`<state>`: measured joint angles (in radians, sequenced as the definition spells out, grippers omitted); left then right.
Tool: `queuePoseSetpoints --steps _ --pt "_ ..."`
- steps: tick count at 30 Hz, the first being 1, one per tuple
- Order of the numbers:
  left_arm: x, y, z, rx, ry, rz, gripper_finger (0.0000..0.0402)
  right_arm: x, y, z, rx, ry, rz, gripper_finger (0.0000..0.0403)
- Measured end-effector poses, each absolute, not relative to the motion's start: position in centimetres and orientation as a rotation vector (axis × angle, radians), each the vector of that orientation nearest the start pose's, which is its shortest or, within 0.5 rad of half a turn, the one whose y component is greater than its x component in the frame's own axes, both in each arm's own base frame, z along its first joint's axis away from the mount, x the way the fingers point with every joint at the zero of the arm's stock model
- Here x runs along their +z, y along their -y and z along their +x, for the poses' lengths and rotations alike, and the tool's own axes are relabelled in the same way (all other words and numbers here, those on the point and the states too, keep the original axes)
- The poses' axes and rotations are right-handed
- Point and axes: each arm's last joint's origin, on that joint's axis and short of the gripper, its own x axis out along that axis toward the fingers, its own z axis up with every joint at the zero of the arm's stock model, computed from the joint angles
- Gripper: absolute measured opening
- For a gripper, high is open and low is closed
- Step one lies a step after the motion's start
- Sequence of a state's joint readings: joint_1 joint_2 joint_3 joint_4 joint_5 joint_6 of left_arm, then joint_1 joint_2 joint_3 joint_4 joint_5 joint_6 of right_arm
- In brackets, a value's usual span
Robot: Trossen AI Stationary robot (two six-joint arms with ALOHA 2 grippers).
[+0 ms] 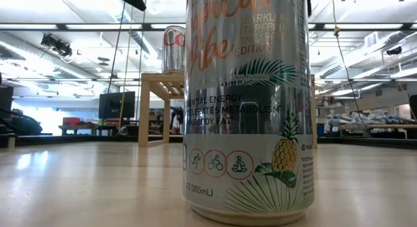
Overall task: Place canned beverage on shelf
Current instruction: Put the top white-pink soda can on the shelf
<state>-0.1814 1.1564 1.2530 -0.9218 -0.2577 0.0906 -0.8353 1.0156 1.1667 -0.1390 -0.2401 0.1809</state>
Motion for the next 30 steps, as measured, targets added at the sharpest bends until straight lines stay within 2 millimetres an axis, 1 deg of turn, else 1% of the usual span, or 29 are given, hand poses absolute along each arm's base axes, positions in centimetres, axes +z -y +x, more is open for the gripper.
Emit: queuePoseSetpoints --steps 3,7,10,14,20,26,30 --pt "35.8 3.2 21.4 0.033 -0.810 0.271 0.0334 41.4 15.7 15.2 -0.683 -0.006 0.207 0.0375" --pt "35.8 3.2 21.5 0.025 -0.810 0.290 0.0334 40.3 16.1 16.4 -0.720 -0.075 0.233 0.0375" --pt "35.8 3.2 21.5 0.026 -0.810 0.289 0.0334 39.7 16.0 17.0 -0.774 -0.134 0.209 0.0375" --pt "35.8 3.2 21.5 0.025 -0.810 0.289 0.0334 39.0 15.7 17.1 -0.879 -0.221 0.166 0.0375" --pt "35.8 3.2 21.5 0.026 -0.810 0.289 0.0334 39.0 15.0 17.6 -0.859 -0.227 0.176 0.0375" --pt "35.8 3.2 21.5 0.026 -0.810 0.289 0.0334 38.4 14.5 17.8 -0.863 -0.292 0.185 0.0375" --pt "35.8 3.2 21.5 0.026 -0.807 0.288 0.0334 38.0 14.2 18.0 -0.852 -0.304 0.206 0.0375"
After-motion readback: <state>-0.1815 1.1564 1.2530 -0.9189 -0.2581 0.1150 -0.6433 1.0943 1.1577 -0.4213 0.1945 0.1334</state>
